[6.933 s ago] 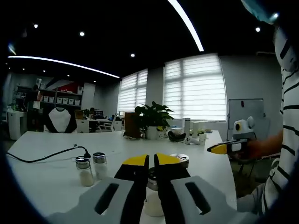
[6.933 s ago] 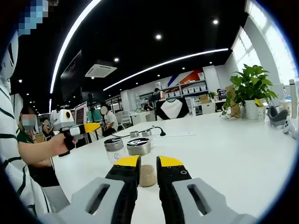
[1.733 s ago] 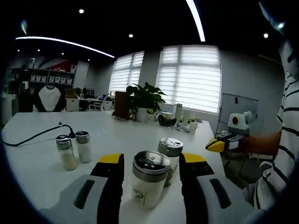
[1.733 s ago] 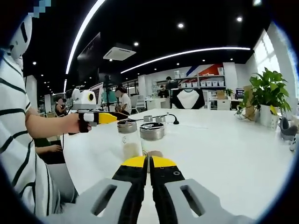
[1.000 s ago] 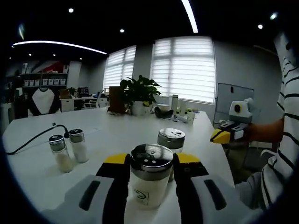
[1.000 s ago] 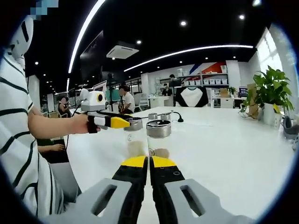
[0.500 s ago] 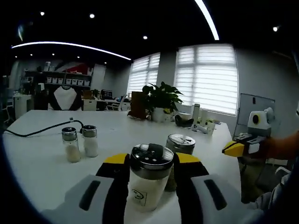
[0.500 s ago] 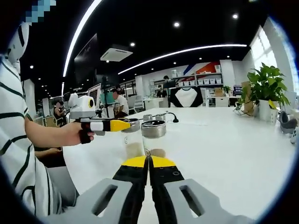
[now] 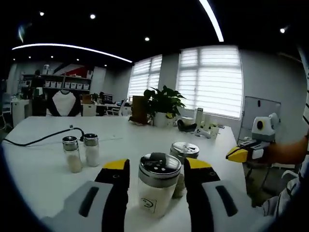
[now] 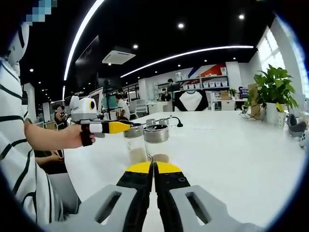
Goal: Rotate the seasoning bottle until the label or dispensing opening points toward the visible target arrow and the bottle remains upright within the marked orientation range
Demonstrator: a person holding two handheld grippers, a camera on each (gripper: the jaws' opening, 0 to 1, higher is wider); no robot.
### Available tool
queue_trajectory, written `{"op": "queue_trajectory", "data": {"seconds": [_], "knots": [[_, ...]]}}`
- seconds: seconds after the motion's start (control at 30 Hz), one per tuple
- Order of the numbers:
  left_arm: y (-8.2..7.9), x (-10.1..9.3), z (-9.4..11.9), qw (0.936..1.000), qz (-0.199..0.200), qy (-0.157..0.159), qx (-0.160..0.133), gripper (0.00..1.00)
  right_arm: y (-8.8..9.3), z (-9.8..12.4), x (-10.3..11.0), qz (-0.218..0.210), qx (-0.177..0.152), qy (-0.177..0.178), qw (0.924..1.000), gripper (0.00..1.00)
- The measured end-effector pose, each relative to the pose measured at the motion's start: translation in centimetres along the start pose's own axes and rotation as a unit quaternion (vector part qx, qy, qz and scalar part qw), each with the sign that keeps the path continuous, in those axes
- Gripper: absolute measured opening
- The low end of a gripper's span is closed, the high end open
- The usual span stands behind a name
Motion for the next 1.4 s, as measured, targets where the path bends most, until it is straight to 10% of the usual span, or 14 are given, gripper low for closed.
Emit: {"op": "queue_trajectory", "data": {"seconds": [0.37, 0.8, 1.4], "knots": [[-0.4, 1.0, 0.4, 0.9955, -0.018, 0.091, 0.023, 0.52, -0.1, 0.0, 0.2, 0.005, 0.0, -0.006, 1.0, 0.0], [0.3, 0.8, -1.0, 0.99, -0.039, 0.123, 0.055, 0.38, 0.3, 0.5, 0.2, 0.004, 0.005, -0.005, 1.0, 0.0], [0.9, -1.0, -1.1, 0.9984, -0.024, -0.05, 0.014, 0.38, 0.3, 0.2, 0.4, 0.038, 0.02, 0.013, 0.999, 0.0]]}}
Point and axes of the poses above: the point that each gripper's makers call its tool centre point, and the gripper's own axes: z roughly backward along the fingers, x roughly to its left, y roughly out of its underside, the point moved 7 cm from there along z, roughly backward along the fingers, and after that the axes turned 4 degrees about -x, right-handed, at the moved point
